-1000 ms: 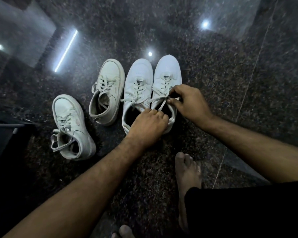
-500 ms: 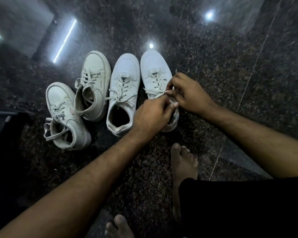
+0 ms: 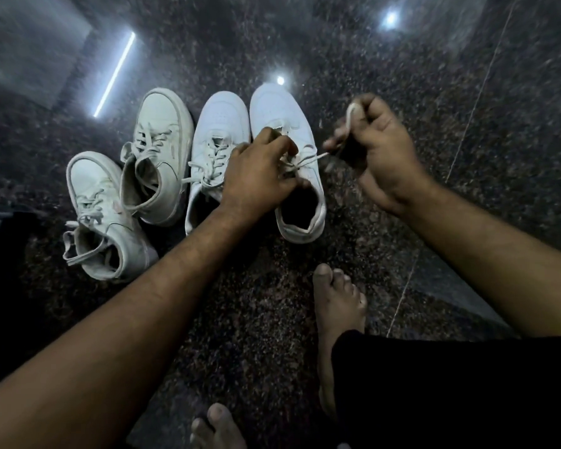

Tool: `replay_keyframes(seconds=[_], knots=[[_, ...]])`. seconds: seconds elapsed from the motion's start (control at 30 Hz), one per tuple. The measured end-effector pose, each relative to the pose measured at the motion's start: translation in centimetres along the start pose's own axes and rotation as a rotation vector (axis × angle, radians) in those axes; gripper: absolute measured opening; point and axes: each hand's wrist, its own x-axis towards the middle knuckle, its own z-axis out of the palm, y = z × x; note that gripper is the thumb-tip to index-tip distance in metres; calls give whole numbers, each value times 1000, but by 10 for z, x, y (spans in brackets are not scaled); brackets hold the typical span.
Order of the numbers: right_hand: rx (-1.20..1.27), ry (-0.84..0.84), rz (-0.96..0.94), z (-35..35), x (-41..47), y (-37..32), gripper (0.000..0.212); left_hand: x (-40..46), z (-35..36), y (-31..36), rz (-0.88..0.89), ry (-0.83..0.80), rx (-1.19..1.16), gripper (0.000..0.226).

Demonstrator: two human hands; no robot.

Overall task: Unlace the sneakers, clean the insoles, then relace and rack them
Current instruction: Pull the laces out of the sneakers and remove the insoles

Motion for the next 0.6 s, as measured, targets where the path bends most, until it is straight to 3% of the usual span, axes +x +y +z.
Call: replay_keyframes(seconds=[0.1,0.17,0.23,0.3,0.4,0.47,0.53,0.6], knots=[[119,160,35,-11,7,-11,11,3,-4,-2,8,-16,-35,57],[-15,237,10,-17,11,-13,12,6,-6,-2,-7,-28,-93,61],[-384,197,-61,-22,13,-11,14,7,-7,-4,-23,-38,-133,62],[-787,23,-109,-24,15,-6,24,8,-9,-6,-33,-56,-161,60],[-1297,-252,-33,-17,8,-3,41,7,-13,-9,-4,-108,-158,53],[-1640,-340,-25,-14,5,2,39,6,-14,-8,3,-142,-137,53],[-1665,-284,-88,-13,6,6,25,5,-14,-3,7,-146,-112,55],[-1373,-144,-124,-11,10,7,15,4,-11,4,12,-130,-79,54]])
